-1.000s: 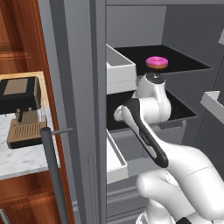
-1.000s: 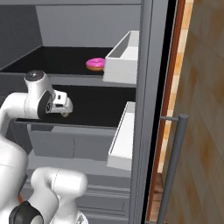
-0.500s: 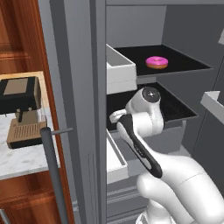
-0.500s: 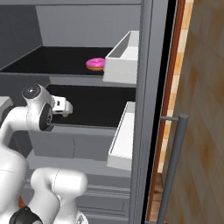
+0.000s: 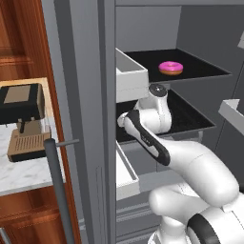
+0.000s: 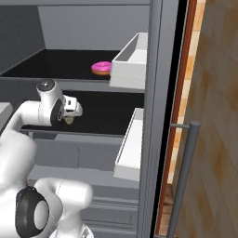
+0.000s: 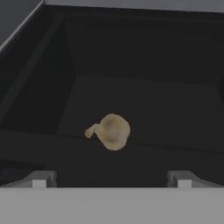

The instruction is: Retrieve the bottle and the shaker from the cabinet and place them next to the mixing bowl on the counter. Then add garlic from the fridge to the mixing bowl.

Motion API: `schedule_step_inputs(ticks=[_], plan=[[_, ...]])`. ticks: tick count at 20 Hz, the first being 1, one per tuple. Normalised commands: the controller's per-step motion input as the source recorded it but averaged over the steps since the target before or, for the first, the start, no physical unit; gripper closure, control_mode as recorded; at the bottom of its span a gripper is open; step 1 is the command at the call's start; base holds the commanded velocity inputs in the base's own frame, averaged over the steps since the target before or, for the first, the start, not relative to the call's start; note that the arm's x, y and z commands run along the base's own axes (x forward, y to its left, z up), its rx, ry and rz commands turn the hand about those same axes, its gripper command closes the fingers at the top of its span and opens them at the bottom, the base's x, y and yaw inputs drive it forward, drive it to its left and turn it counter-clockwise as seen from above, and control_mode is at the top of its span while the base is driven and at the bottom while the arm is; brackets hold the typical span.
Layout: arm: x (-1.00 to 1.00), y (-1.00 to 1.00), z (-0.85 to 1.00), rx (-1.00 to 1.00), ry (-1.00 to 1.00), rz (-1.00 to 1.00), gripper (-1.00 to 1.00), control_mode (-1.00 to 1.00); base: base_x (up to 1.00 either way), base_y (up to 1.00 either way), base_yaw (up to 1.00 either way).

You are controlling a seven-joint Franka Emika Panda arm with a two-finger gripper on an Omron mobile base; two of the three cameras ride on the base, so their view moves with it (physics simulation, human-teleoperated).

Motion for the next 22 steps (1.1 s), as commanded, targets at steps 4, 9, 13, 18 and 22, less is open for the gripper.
schedule_step_inputs(ticks=[4, 9, 13, 18, 22], plan=[[0.48, 0.0, -0.13, 0.0, 0.0, 0.0, -1.0, -1.0, 0.0, 0.0, 0.0], [0.25, 0.0, -0.22, 0.0, 0.0, 0.0, -1.0, -1.0, 0.0, 0.0, 0.0], [0.02, 0.0, -0.42, 0.0, 0.0, 0.0, -1.0, -1.0, 0.0, 0.0, 0.0], [0.01, 0.08, -0.51, 0.0, 0.0, 0.0, -1.0, -1.0, 0.0, 0.0, 0.0], [0.12, 0.13, -0.12, 0.0, 0.0, 0.0, -1.0, -1.0, 0.0, 0.0, 0.0]])
